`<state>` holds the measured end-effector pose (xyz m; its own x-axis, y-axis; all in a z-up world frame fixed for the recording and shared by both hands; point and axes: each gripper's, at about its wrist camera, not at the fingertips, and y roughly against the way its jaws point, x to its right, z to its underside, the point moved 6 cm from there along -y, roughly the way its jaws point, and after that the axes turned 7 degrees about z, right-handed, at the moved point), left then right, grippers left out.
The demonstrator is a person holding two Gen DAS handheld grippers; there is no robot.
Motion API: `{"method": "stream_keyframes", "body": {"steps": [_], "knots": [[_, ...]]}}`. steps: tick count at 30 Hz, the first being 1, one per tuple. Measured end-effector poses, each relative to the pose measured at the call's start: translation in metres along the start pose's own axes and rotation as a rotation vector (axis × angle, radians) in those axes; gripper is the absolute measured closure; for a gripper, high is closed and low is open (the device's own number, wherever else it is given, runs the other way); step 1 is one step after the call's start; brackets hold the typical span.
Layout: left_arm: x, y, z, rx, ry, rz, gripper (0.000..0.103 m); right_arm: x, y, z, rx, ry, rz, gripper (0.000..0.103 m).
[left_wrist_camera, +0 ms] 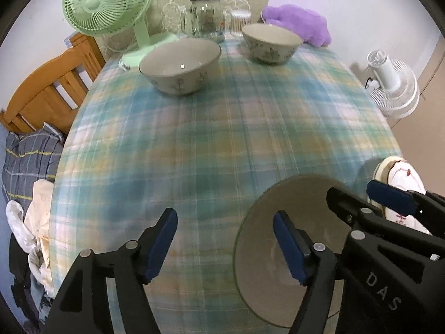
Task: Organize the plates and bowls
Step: 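Lower the bowl onto the table and open both grippers, then move both grippers toward the white bowl near the green fan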
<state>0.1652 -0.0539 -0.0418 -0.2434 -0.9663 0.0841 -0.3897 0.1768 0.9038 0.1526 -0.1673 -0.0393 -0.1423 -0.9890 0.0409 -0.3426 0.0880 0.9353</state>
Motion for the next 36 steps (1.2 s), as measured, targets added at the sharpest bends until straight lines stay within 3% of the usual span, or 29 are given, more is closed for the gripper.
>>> {"method": "stream_keyframes", "body": {"steps": [8, 13, 20, 26, 30, 32, 36], "knots": [[-0.024, 0.035, -0.033, 0.107, -0.007, 0.041, 0.029, -0.02, 0.043, -0.028, 0.132, -0.022, -0.005, 0.049], [-0.04, 0.044, -0.058, 0.162, -0.034, 0.023, 0.028, -0.036, 0.057, -0.051, 0.2, -0.037, 0.003, 0.049], [-0.059, 0.048, -0.097, 0.213, 0.017, -0.015, 0.029, -0.049, 0.064, -0.092, 0.261, -0.028, -0.012, 0.049], [-0.069, 0.029, -0.13, 0.232, 0.059, -0.112, 0.029, -0.054, 0.045, -0.132, 0.268, 0.004, -0.053, 0.048], [-0.077, 0.012, -0.147, 0.233, 0.104, -0.147, 0.031, -0.06, 0.023, -0.16, 0.27, 0.05, -0.051, 0.048], [-0.079, 0.002, -0.156, 0.242, 0.107, -0.149, 0.037, -0.062, 0.009, -0.173, 0.256, 0.05, -0.058, 0.047], [-0.084, -0.011, -0.168, 0.243, 0.111, -0.181, 0.037, -0.07, -0.01, -0.19, 0.253, 0.059, -0.087, 0.047]]}}
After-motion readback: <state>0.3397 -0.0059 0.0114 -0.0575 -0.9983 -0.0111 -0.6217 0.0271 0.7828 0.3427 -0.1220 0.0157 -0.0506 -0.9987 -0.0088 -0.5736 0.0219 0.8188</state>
